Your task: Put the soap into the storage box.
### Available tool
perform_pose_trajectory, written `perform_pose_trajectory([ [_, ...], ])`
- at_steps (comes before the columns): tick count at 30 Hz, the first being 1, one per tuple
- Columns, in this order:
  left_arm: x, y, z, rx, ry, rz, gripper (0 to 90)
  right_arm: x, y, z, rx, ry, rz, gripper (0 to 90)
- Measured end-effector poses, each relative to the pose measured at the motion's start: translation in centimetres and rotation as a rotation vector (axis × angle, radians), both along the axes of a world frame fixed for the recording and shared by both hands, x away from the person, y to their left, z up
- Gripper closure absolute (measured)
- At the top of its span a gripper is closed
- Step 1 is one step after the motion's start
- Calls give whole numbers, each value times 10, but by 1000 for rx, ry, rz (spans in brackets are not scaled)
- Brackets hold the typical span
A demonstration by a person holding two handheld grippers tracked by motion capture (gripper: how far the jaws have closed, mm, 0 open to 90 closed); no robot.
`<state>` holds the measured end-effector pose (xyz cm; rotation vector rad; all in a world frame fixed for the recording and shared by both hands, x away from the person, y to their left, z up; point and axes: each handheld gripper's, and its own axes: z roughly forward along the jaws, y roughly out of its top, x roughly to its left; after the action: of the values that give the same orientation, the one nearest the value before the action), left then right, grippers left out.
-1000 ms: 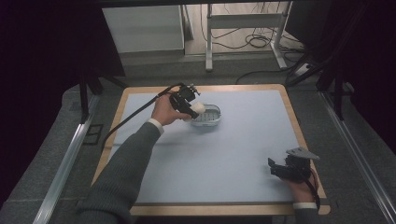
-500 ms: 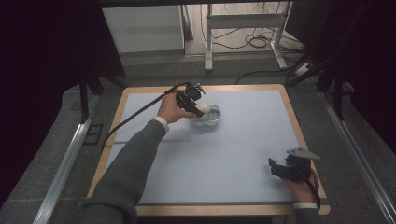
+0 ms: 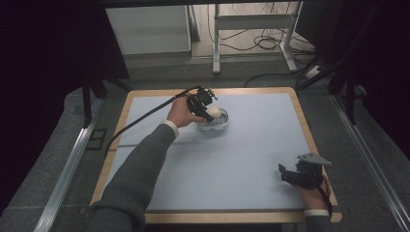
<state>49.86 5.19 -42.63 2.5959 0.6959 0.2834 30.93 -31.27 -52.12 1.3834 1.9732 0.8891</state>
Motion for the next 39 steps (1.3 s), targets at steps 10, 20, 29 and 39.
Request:
perform_pose_trajectory([
  [10,11,-8,-9,15,2,-26,496,0,-2,-1,0,2,-3,105],
  [20,15,-16,-24,26,16,-49,496,1,-4,-2,-1,7,-11,105],
  [29,15,-19,-30,30,15,-62,492,1,-5,-3,-4,10,-12,105],
  [39,8,-13,-20,-29,-25,-46,368,0,-6,-3,-3,10,-15,105],
])
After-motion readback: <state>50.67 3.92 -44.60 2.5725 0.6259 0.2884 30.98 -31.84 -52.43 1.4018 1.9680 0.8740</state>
